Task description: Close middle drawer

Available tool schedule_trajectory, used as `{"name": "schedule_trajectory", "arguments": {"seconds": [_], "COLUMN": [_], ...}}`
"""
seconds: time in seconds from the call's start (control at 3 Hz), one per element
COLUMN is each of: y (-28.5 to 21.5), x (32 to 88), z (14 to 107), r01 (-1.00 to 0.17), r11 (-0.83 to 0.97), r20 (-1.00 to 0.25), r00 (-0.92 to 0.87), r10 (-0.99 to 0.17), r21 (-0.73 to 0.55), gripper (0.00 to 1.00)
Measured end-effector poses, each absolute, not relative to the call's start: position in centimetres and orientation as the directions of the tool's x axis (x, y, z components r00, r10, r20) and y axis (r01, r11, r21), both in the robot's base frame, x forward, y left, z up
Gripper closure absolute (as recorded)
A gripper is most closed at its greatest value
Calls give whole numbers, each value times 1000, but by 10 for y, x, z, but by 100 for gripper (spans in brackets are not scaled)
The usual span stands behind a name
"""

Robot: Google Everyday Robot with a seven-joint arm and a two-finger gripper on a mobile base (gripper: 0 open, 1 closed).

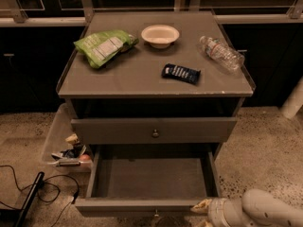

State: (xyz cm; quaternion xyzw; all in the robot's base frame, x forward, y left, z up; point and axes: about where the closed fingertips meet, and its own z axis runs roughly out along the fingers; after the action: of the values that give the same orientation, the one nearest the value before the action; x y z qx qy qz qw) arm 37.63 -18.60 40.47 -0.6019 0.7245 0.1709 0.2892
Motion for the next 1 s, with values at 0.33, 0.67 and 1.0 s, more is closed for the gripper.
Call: {"name": "schedule_trajectory", "arguments": {"seconds": [0.33,0.67,1.0], "y": [-185,-184,-181], "x": [380,416,461], "z": [403,406,408], "r01": [-973,-969,-965], "r11": [211,192,155], "r20": [-630,-620,-603], "r00": [-103,-56,4], "r10": [-770,-783,-798], "r21": [-98,-154,-211], "gripper": [0,19,42]}}
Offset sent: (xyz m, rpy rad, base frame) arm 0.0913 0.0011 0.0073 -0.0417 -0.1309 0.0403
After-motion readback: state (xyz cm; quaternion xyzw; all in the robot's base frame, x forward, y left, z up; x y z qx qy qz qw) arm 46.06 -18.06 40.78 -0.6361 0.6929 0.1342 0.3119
